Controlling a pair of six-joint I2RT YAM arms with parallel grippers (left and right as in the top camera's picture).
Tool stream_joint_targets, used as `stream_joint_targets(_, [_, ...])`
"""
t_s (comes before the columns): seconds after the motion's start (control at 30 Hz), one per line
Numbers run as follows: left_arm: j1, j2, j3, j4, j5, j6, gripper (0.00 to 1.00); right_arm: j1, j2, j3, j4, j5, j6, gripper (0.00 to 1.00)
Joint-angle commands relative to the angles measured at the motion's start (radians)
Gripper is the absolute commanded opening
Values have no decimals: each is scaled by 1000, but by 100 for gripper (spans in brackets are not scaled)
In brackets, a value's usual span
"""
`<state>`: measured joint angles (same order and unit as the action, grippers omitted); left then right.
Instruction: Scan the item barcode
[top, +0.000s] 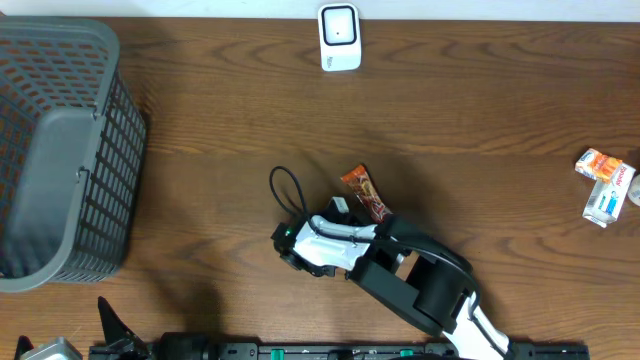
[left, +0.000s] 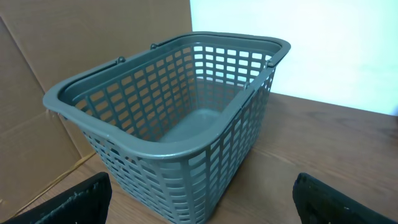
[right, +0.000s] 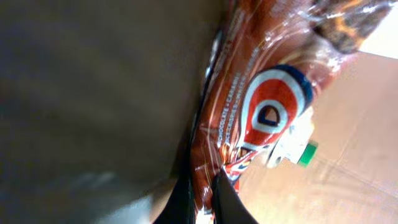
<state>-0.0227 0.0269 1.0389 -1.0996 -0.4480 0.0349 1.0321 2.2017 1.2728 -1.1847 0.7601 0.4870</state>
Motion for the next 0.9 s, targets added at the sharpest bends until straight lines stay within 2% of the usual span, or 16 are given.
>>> stream_joint_targets(0.0, [-3, -6, -1, 0, -9, 16, 93, -11, -62, 70, -23, -488, -66, 1])
stream_joint_targets(0.13, [-3, -6, -1, 0, -9, 16, 93, -27, -237, 178, 23, -946, -232, 1])
stream_joint_targets(0.23, [-3, -6, -1, 0, -9, 16, 93, -74, -338, 196, 104, -1265, -272, 1])
stream_joint_targets(0.33, [-3, -6, -1, 0, -9, 16, 93, -153, -368, 195, 151, -1588, -324, 1])
stream_joint_targets(0.4, [-3, -6, -1, 0, -9, 16, 93, -200, -360, 178, 174, -1778, -464, 1])
stream_joint_targets(0.47, [-3, -6, -1, 0, -9, 16, 93, -243, -349, 137, 182, -1827, -579, 1])
stream_joint_targets(0.5, [-3, -6, -1, 0, -9, 16, 93, -266, -339, 108, 192, -1788, -581, 1])
stream_joint_targets(0.63, [-3, -6, -1, 0, -9, 16, 93, -345, -288, -5, 305, -1824, -542, 4])
stream_joint_targets(0.67, [-3, -6, -1, 0, -9, 16, 93, -373, -268, -44, 373, -1893, -531, 15])
stream_joint_targets(0.7, [-3, -6, -1, 0, -9, 16, 93, -388, -256, -62, 407, -1916, -519, 20])
stream_joint_targets(0.87, [-3, -6, -1, 0, -9, 16, 93, -515, -177, -97, 515, -1912, -474, 18])
